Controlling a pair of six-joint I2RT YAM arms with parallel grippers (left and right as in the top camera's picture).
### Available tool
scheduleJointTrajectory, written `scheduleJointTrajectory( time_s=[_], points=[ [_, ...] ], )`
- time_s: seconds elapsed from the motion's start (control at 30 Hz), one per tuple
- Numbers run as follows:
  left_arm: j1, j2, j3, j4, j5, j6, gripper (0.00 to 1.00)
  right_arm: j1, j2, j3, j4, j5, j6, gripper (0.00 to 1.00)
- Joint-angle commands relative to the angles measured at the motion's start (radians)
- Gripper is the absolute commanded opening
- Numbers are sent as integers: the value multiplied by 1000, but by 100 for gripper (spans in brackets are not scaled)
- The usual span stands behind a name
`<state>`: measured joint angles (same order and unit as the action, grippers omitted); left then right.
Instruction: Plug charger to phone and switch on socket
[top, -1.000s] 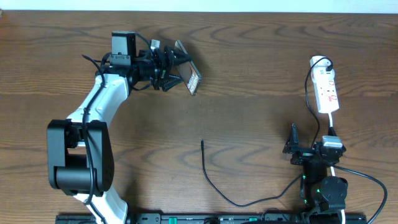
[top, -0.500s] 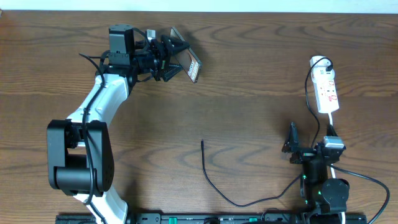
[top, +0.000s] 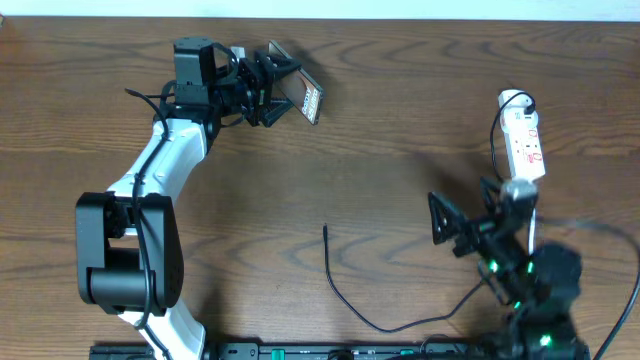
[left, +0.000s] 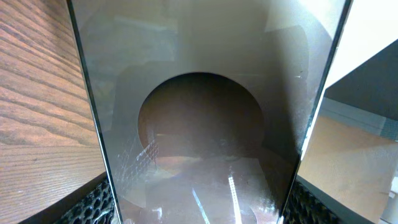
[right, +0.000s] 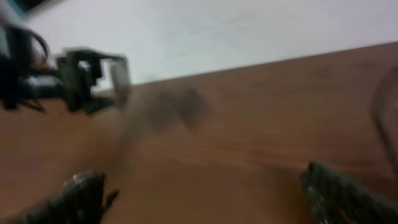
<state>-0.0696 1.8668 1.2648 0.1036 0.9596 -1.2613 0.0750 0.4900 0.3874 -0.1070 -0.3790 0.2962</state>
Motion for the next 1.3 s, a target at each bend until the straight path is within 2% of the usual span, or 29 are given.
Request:
scheduleJointTrajectory(
  time_s=[0.0, 0.1, 0.17, 0.23, 0.33, 0.43, 0.7, 0.83, 1.27],
  points=[
    [-16, -39, 31, 11, 11, -12, 7, 4, 238, 217, -109, -215, -61, 99],
    [-30, -39, 31, 11, -4, -17, 7, 21, 433, 394, -256, -298, -93, 99],
    [-40, -39, 31, 11, -9, -26, 7, 29, 535, 471, -286, -322, -92, 99],
    [-48, -39, 31, 11, -12, -31, 7, 30, 621, 515, -268, -327, -91, 99],
    [-64, -39, 31, 11, -12, -31, 7, 30, 729, 535, -161, -404, 7, 99],
    [-81, -39, 31, 11, -11, -36, 7, 31, 803, 535, -45, -525, -51, 99],
    [-155, -39, 31, 11, -11, -54, 7, 43, 893, 535, -5, -540, -130, 99],
    [-200, -39, 31, 11, -11, -61, 8, 54, 898, 534, -16, -519, -205, 95],
    [-284, -39, 31, 11, -51, -61, 7, 97, 898, 534, -69, -229, -208, 84]
  ],
)
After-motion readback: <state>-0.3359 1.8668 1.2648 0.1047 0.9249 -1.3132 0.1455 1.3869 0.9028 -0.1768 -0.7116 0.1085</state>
